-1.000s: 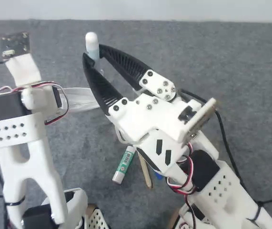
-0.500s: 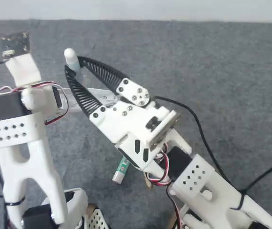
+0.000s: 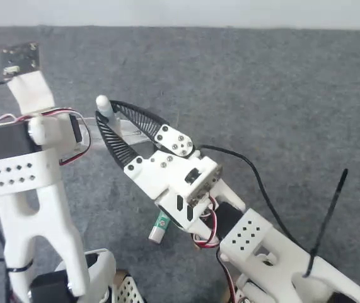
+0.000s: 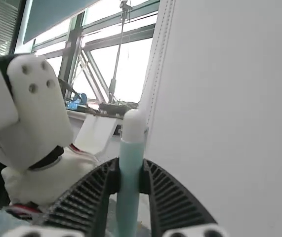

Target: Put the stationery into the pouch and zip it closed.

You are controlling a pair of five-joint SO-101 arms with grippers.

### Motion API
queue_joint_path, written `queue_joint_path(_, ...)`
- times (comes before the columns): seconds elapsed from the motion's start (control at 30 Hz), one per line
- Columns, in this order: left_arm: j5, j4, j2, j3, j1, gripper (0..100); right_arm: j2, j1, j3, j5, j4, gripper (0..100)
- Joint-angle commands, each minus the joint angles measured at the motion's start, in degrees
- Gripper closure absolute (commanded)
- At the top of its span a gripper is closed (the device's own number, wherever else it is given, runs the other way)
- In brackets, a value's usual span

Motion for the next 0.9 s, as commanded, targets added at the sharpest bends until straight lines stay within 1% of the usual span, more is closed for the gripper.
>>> queue_joint_path(0.0, 0.8, -0.3, -0.3, -0.4, -0.3, 99, -0.2, 0.2, 0.8, 1.0, -1.7, 99.2)
queue_joint_path(0.23, 0.8, -0.3, -0.3, -0.4, -0.4, 99, -0.2, 0.2, 2.6, 1.1, -1.0, 98.1)
queue_joint_path(0.27, 0.8, -0.3, -0.3, -0.4, -0.4, 99, -0.7, 0.2, 2.6, 1.1, 0.1, 95.3)
queue_joint_path(0.4, 0.8, -0.3, -0.3, -0.4, -0.5, 99, -1.0, 0.2, 2.2, 1.0, 5.2, 76.9)
queue_joint_path(0.43, 0.8, -0.3, -0.3, -0.4, -0.5, 99, -1.1, 0.2, 2.0, 1.1, 6.1, 75.0)
queue_joint_path(0.47, 0.8, -0.3, -0.3, -0.4, -0.5, 99, -1.7, 0.2, 1.6, 1.1, 7.6, 75.2)
queue_joint_path(0.57, 0.8, -0.3, -0.3, -0.6, -0.9, 99, -5.8, 1.5, -1.0, 0.8, 16.4, 79.5)
queue_joint_path(0.67, 0.8, -0.3, -0.3, -1.3, -4.0, 99, -12.4, 3.7, -4.1, 0.6, 28.4, 82.7)
queue_joint_path(0.77, 0.8, -0.4, -0.3, -2.0, -6.4, 99, -17.8, 5.4, -7.0, 0.5, 42.7, 83.1)
queue_joint_path(0.87, 0.9, -1.1, -0.3, -1.8, -7.7, 99, -21.0, 5.9, -7.9, 0.4, 54.5, 83.1)
